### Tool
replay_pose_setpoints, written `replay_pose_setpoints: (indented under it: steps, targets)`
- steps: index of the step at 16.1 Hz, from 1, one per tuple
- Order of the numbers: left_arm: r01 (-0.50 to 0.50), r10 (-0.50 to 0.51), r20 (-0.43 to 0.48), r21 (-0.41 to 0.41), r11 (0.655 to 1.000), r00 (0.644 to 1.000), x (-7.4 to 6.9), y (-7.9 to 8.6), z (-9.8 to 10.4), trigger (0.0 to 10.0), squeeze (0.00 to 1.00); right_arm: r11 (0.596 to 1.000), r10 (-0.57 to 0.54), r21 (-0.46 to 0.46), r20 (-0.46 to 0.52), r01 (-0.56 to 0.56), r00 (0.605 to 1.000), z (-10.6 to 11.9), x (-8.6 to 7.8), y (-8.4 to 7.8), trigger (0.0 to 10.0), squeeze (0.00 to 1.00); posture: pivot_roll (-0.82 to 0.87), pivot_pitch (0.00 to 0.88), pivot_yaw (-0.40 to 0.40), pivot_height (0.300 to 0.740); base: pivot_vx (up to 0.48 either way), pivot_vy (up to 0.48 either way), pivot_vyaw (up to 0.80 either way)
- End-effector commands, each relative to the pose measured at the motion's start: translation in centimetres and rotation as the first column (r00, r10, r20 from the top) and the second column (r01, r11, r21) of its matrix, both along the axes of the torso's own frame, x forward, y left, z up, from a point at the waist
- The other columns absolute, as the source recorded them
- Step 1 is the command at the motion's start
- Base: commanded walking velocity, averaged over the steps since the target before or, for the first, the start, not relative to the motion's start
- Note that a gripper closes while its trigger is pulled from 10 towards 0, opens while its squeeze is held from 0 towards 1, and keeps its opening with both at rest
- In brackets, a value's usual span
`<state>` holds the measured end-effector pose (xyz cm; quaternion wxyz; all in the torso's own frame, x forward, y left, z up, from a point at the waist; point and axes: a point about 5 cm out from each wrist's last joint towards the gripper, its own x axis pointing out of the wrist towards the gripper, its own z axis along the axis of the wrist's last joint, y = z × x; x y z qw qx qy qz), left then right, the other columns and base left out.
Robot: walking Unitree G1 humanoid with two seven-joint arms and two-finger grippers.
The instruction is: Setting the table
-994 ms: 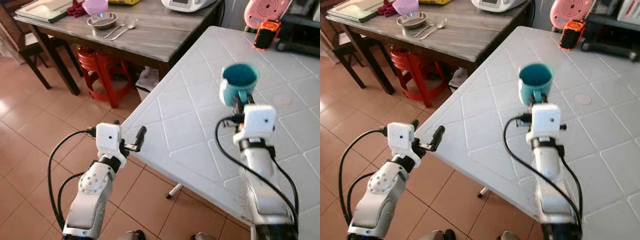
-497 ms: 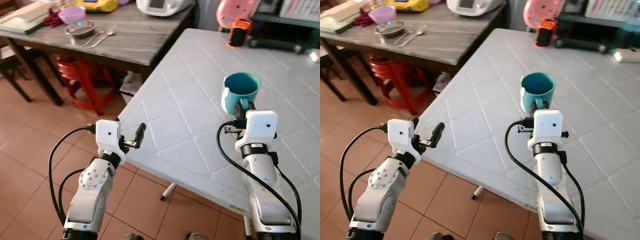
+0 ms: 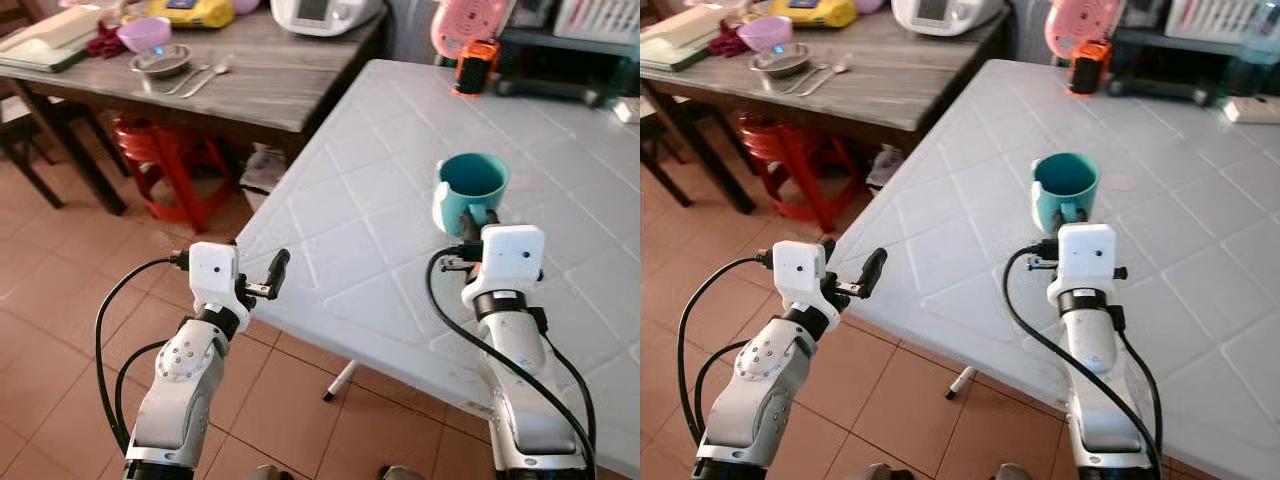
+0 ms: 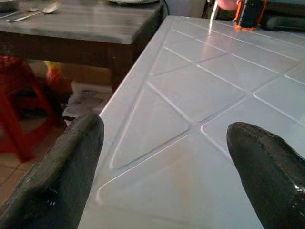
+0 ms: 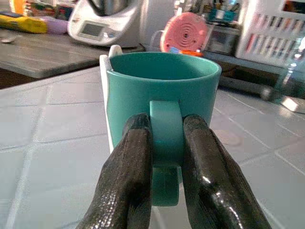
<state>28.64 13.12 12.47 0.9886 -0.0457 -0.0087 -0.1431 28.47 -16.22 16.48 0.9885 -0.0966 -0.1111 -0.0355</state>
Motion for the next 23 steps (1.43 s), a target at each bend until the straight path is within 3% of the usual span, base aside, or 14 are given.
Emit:
replay_pose_setpoints:
  steps: [1, 7, 23]
  targets:
    - [0.004, -0.003, -0.030, 0.021, 1.000, 1.000, -0.19, 0.29, -0.64, 10.0, 0.00, 1.000, 0.011, -0.003, 0.028, -0.011, 1.000, 0.79, -0.16, 0.20, 10.0, 0.00, -0.08, 0.102, 0.081, 0.740, 0.000, 0.000, 0.00]
    - [0.008, -0.007, -0.036, 0.023, 1.000, 0.999, -0.28, 0.24, -0.75, 10.0, 0.00, 1.000, 0.019, 0.000, 0.026, -0.019, 0.999, 0.82, 0.00, 0.44, 10.0, 0.00, -0.08, 0.102, 0.079, 0.740, 0.000, 0.227, 0.00]
    - [0.017, -0.016, -0.038, 0.037, 0.999, 0.999, -0.42, 0.03, -0.97, 10.0, 0.00, 1.000, 0.027, 0.002, 0.028, -0.027, 0.999, 0.92, 0.25, 0.65, 10.0, 0.00, -0.08, 0.102, 0.076, 0.740, 0.000, 0.363, -0.47]
